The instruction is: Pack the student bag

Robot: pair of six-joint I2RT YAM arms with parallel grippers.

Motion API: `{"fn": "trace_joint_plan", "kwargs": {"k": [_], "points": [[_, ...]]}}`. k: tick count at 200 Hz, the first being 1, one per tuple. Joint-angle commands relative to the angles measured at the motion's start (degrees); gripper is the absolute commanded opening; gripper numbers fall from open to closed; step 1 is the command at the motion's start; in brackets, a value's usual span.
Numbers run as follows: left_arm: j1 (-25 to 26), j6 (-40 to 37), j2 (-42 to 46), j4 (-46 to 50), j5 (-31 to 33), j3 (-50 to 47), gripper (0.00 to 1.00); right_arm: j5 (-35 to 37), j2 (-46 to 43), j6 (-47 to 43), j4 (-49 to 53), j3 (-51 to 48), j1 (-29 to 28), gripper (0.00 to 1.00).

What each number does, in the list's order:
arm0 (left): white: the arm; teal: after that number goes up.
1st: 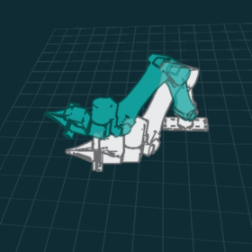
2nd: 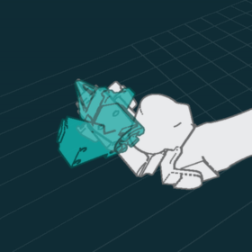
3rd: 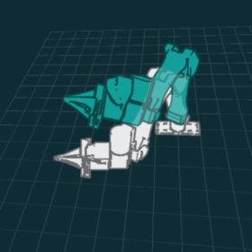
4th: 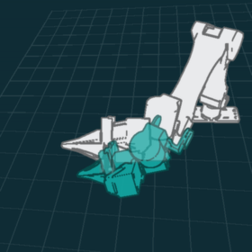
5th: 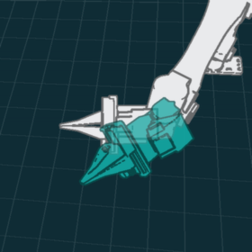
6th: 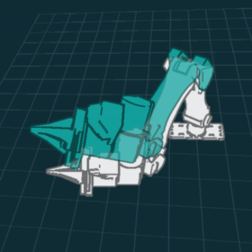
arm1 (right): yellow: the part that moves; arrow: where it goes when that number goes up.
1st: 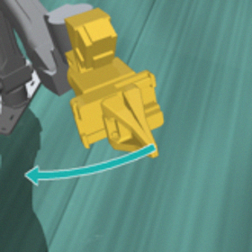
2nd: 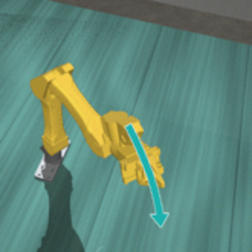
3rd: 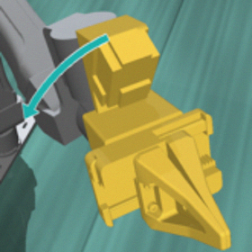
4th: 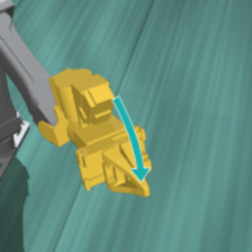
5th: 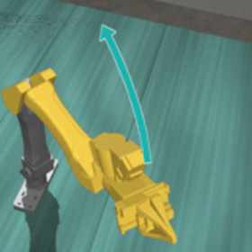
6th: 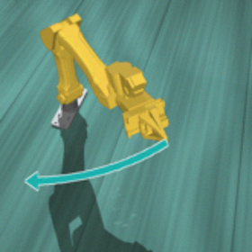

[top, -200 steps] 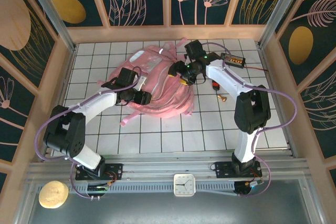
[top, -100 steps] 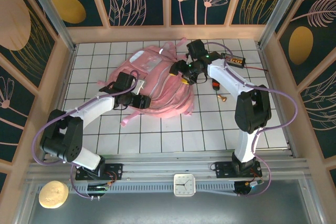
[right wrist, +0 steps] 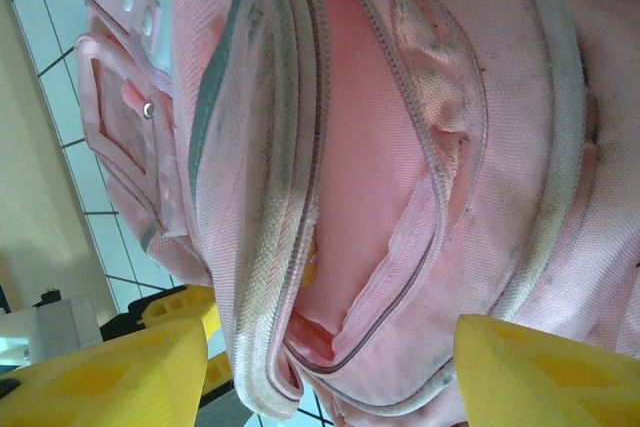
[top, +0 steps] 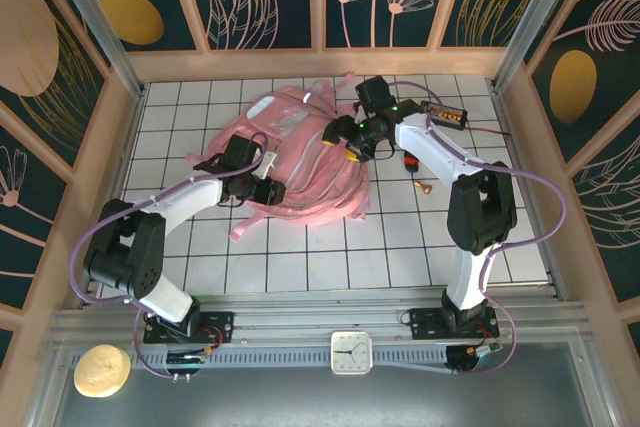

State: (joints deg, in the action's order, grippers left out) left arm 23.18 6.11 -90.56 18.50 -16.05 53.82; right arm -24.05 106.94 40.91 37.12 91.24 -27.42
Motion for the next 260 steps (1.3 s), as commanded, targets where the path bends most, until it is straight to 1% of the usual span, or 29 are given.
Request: {"fn": "trace_joint_plan", "kwargs": {"k": [1, 24, 44, 76, 91, 117, 169, 193, 205, 222, 244, 256, 260], "points": [[-0.15, -3.96, -0.67, 2.06, 0.86, 1.31, 0.47, 0.36, -1.59, 0.42, -0.46, -1.86, 0.50, 0.67], [-0.15, -6.07, -0.16, 3.25, 1.15, 0.59, 0.47, 1.40, -1.29, 0.44, 0.78, -2.89, 1.07, 0.67], [-0.15, -6.20, 0.30, 2.86, 1.16, 0.08, 0.47, 2.22, -0.85, -0.17, 1.37, -3.20, 1.26, 0.67], [-0.15, -6.61, -1.38, 2.72, 1.12, 1.05, 0.46, 2.00, -0.31, 0.17, 0.30, -4.03, 1.39, 0.67], [-0.15, -6.71, -2.34, 2.57, 0.64, 1.55, 0.40, 2.32, 0.07, 0.26, 0.44, -4.14, 1.40, 0.67], [-0.06, -7.13, -3.65, 2.93, 0.32, 3.48, 0.35, 3.24, 0.48, 0.17, 0.89, -4.64, 1.33, 0.67], [-0.06, -7.27, -2.72, 3.12, -1.55, 2.87, 0.13, 4.38, 0.96, 0.06, 0.40, -5.77, 1.29, 0.68], [-0.06, -7.08, -1.65, 3.12, -3.55, 2.35, 0.07, 3.82, 1.65, 0.91, -2.67, -6.42, 1.09, 0.67], [-0.06, -7.03, -1.27, 3.21, -4.60, 2.24, 0.03, 3.37, 2.41, 1.47, -4.20, -6.22, 0.82, 0.61], [-0.06, -6.66, -0.72, 3.29, -5.86, 2.25, 0.01, 2.20, 3.40, 2.14, -6.65, -5.69, 0.21, 0.45], [-0.06, -6.35, 0.10, 3.69, -6.28, 0.53, 0.00, 1.39, 4.19, 3.07, -8.66, -5.03, -0.87, 0.21], [-0.06, -6.14, 0.33, 3.90, -6.93, 0.54, 0.00, 1.29, 4.25, 3.67, -9.20, -5.04, -1.21, 0.01], [-0.06, -6.04, 0.38, 3.99, -7.32, 0.63, 0.00, 1.14, 4.17, 4.00, -9.47, -5.13, -1.31, 0.00]]}}
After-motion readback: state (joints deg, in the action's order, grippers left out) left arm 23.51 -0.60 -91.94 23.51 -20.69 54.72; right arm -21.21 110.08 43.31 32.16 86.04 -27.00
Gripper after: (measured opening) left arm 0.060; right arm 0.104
